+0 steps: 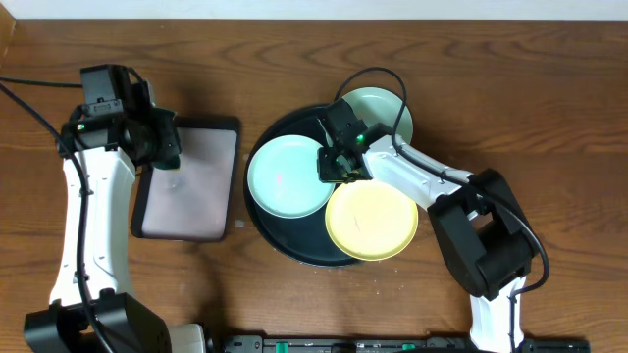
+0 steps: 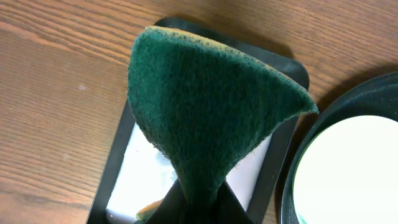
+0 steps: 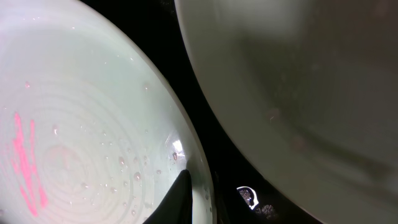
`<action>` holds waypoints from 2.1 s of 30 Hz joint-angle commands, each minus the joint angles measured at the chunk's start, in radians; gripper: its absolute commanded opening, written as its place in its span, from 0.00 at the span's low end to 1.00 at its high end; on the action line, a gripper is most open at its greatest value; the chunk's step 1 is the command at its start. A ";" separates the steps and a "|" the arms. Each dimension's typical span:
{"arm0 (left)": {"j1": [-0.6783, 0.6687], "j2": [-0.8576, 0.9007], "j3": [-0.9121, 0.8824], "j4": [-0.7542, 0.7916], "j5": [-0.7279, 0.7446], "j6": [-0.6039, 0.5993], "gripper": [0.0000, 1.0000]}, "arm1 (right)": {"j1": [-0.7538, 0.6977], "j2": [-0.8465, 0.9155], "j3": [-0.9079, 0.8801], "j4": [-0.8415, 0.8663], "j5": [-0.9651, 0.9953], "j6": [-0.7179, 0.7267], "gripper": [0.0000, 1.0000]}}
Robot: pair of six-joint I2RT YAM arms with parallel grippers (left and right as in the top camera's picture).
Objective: Clean dirty plates on tray and stack at the side
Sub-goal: 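Lift the sponge with the left gripper and carry it to the plate, then scrub the held green plate with the sponge in the left gripper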
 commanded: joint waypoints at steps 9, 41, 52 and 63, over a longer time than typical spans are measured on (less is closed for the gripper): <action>-0.001 0.003 0.010 0.000 -0.017 -0.091 0.07 | 0.012 0.037 0.001 -0.001 0.021 -0.013 0.11; -0.420 0.311 0.005 0.011 0.025 -0.316 0.08 | 0.012 0.037 0.001 -0.005 0.005 -0.013 0.11; -0.424 0.473 0.005 0.022 0.128 -0.322 0.08 | 0.012 0.037 0.001 -0.003 0.005 -0.013 0.12; -0.482 0.524 0.005 0.035 0.287 -0.321 0.08 | 0.012 0.037 0.001 -0.004 0.005 -0.013 0.13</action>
